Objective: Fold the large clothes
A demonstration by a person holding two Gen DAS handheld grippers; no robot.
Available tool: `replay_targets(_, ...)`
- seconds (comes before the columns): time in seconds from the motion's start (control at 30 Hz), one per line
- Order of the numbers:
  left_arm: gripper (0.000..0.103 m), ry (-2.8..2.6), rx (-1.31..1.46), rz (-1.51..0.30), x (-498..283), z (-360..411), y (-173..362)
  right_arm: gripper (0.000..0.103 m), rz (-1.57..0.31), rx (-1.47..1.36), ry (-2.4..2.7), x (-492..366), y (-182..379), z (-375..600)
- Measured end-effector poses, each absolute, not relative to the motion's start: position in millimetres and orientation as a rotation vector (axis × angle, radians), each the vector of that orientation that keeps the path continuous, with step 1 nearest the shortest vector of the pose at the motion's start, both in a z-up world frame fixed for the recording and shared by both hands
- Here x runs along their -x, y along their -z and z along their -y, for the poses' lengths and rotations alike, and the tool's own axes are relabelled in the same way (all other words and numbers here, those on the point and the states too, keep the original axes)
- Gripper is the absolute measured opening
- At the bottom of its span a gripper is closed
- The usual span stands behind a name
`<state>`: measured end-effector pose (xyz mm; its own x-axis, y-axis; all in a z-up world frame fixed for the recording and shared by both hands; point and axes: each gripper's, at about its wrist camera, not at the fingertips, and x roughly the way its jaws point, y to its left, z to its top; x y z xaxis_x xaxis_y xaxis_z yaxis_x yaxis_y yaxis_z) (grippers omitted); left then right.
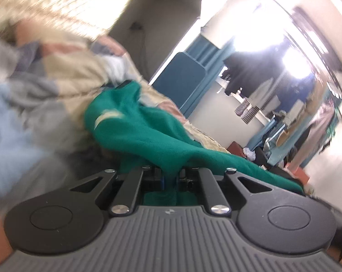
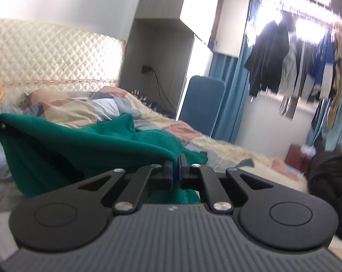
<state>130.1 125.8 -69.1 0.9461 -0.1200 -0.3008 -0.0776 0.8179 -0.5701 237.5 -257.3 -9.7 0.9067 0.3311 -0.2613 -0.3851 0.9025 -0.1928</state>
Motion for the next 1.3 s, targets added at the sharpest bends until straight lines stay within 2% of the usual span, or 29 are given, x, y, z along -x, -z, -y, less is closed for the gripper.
replay_targets(0.17,0.012,0.041,0.575,-0.385,-195,-130,77,0.008,-0.388,0.146,-0.377,-311,31,258)
replay_targets(0.47,0.019,0.051,0.530,-0.446,-306,-137,131,0.011,-0.635,-0.104,-0.360,-403,122,264)
replay_targets(0.67,0.020,0.113,0.597,-0.449,-338,-152,165,0.018,-0.716,-0.130,-0.373,-441,175,257)
replay_targets(0.93,0.021,0.123,0.648,-0.407,-339,-155,175,0.025,-0.719,-0.160,-0.370,-454,176,257)
replay_targets(1.0,0.026,0.116,0.628,-0.397,-330,-152,168,0.029,-0.719,-0.165,-0.358,-450,169,258)
replay_targets(1.03,0.033,0.114,0.633,-0.394,-325,-151,164,0.030,-0.714,-0.170,-0.353,-448,165,260)
replay_targets(1.07,0.044,0.113,0.639,-0.391,-318,-151,161,0.037,-0.708,-0.175,-0.345,-445,159,263)
replay_targets(1.1,0.050,0.112,0.641,-0.386,-311,-150,156,0.047,-0.696,-0.180,-0.330,-441,152,265)
replay_targets(1.13,0.056,0.107,0.639,-0.377,-303,-148,153,0.052,-0.679,-0.192,-0.324,-435,145,268)
replay_targets(1.2,0.061,0.088,0.622,-0.364,-285,-143,146,0.066,-0.651,-0.238,-0.347,-421,132,276)
replay_targets(1.3,0.062,0.039,0.572,-0.370,-257,-135,136,0.071,-0.610,-0.275,-0.371,-397,113,285)
